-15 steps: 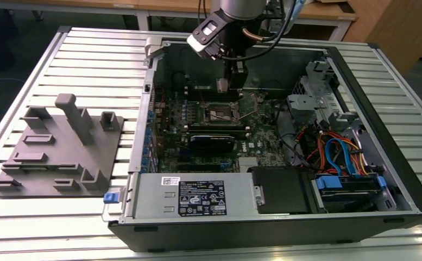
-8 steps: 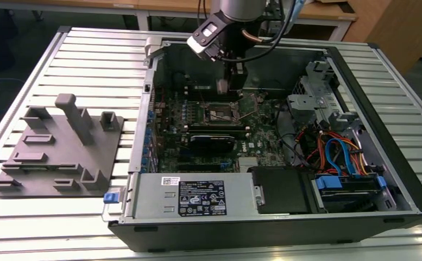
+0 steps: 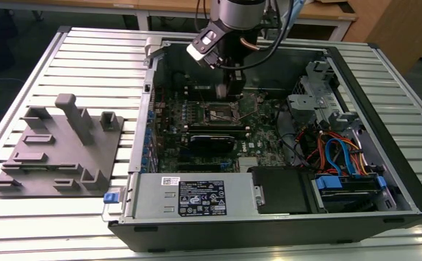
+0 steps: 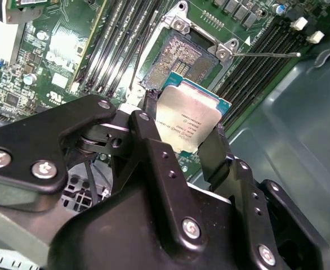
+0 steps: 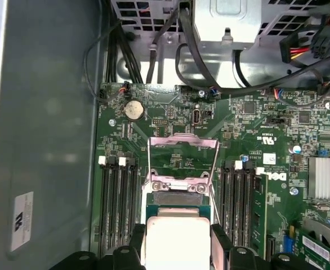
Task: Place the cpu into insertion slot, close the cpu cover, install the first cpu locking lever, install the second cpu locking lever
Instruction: 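Place the cpu into insertion slot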
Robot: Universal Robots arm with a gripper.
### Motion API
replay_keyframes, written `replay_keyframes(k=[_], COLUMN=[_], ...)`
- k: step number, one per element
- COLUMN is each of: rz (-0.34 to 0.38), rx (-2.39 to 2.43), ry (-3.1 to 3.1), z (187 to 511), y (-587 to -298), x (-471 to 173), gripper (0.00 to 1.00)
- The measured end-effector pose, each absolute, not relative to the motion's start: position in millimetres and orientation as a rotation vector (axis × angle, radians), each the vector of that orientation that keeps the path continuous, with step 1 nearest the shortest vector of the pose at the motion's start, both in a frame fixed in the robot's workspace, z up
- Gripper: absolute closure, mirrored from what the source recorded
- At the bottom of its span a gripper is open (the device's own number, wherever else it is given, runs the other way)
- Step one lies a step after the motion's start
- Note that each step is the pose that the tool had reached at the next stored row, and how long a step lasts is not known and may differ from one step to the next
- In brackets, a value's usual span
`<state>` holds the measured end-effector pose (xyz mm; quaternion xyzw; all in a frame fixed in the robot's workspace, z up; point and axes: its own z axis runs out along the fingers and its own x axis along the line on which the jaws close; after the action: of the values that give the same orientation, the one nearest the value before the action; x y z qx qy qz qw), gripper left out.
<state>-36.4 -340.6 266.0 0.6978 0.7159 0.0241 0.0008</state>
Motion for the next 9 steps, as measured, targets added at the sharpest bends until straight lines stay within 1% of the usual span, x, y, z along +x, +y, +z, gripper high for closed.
replay_keyframes(k=[9], rz=[0.076], rx=[2.142], ry=[2.296], z=[255.6], y=[-340.8], x=[-36.5], gripper=[0.46])
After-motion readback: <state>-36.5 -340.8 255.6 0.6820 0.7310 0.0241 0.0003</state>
